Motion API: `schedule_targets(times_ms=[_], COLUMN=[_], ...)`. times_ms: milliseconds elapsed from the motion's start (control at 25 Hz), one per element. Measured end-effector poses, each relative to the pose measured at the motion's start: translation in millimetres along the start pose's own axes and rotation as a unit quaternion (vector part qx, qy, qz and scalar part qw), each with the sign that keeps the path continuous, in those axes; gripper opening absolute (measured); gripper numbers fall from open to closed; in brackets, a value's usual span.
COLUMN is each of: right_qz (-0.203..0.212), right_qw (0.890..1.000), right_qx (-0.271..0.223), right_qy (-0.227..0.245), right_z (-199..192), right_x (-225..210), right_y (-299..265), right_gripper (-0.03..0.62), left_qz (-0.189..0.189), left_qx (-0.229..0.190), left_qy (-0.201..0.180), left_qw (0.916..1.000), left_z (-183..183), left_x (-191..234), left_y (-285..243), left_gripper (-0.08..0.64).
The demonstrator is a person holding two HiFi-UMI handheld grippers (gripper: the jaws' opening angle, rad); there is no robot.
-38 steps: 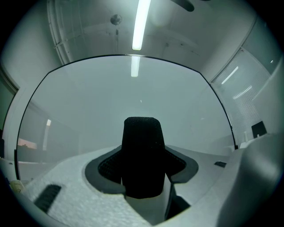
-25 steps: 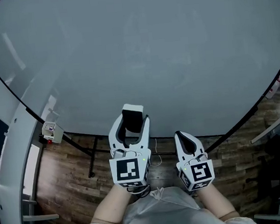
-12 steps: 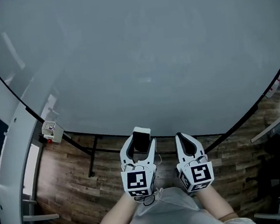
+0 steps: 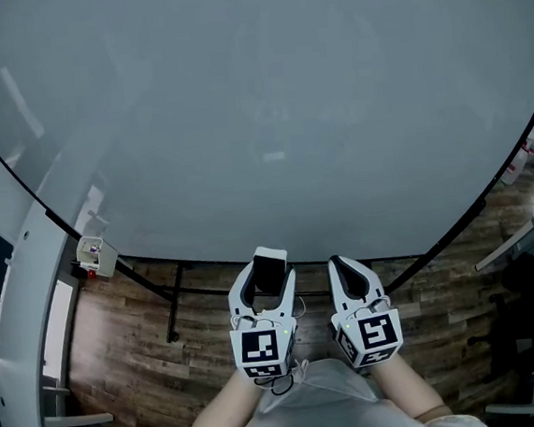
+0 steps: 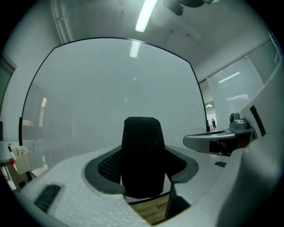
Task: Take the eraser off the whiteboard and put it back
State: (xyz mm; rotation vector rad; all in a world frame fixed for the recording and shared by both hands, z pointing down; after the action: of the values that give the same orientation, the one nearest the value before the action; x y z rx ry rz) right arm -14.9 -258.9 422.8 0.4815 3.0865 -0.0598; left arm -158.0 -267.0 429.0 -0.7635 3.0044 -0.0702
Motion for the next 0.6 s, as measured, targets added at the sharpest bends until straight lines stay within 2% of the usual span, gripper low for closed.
schedule_targets(times_ms=[600], right_qz=[0.002], right_qw=[1.000], right_qx=[-0.020], right_qy=[0.004], right_z=[8.3], right_x=[-2.1], right_y=[-1.3], right_gripper=[0.027], left_qz=[-0.002], left_qx=[0.003], left_qy=[0.017], left_qw=[0.9999], left_z=[5.0], left_x=[-2.7], left_y=[-5.3], left_gripper=[0.265])
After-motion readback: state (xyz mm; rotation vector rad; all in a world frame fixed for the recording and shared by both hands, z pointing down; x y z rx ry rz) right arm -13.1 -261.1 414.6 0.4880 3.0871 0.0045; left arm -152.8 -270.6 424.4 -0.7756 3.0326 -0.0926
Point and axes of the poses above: the fingertips, and each gripper's own axes: y backward along the fingers, x to its left, z out of its top, the point moved 4 cm from there along y, backward along the fingers, and after that the axes turned 6 degrees about -z, right-handed, at the moved point
